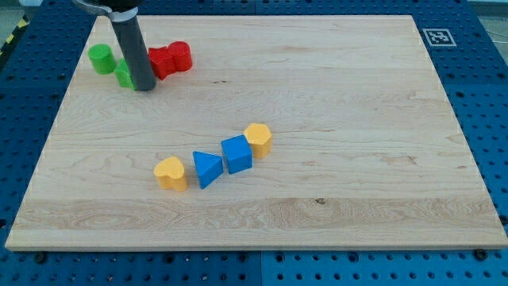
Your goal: Push the green star to the right of the green circle
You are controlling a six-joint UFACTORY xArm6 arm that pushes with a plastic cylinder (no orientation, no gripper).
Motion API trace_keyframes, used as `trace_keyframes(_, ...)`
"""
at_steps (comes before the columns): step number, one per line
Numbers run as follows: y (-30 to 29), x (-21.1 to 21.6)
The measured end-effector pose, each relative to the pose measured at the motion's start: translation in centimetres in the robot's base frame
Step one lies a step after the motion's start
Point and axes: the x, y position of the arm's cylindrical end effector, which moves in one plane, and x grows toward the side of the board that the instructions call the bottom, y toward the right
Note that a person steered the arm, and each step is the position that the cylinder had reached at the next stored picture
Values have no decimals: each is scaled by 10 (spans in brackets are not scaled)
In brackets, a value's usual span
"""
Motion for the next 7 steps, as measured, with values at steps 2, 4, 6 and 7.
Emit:
trace_keyframes(2, -1, 1)
trace_keyframes(4, -4, 36)
trace_keyframes(6, -15, 41)
trace_keyframes(7, -16, 39)
